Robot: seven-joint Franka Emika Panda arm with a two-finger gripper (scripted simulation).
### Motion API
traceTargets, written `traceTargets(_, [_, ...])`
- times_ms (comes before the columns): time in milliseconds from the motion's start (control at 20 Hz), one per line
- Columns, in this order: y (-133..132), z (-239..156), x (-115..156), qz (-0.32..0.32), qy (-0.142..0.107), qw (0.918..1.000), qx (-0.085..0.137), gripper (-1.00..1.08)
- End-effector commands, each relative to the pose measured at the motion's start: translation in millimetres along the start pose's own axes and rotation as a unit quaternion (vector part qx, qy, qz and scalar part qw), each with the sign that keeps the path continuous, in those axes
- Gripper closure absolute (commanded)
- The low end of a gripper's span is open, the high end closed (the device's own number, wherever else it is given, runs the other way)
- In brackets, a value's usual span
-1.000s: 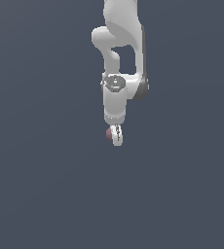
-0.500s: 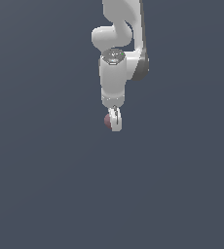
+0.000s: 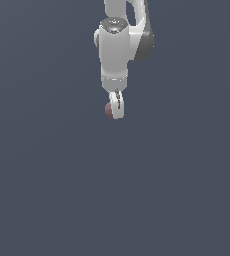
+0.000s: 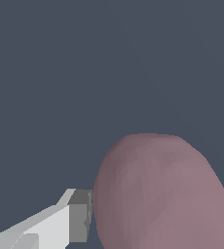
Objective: Pick up the object and move it to a goal position.
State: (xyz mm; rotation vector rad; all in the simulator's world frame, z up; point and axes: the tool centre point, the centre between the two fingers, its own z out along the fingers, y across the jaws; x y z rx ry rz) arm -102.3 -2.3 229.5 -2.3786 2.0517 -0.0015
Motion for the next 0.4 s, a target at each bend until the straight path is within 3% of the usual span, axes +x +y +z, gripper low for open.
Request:
traceTargets(0, [4,-12,1,0.000,0.000,1.0000,0.000,1.08])
traceTargets(350, [7,-25,1,0.000,0.000,1.0000,0.000,1.08])
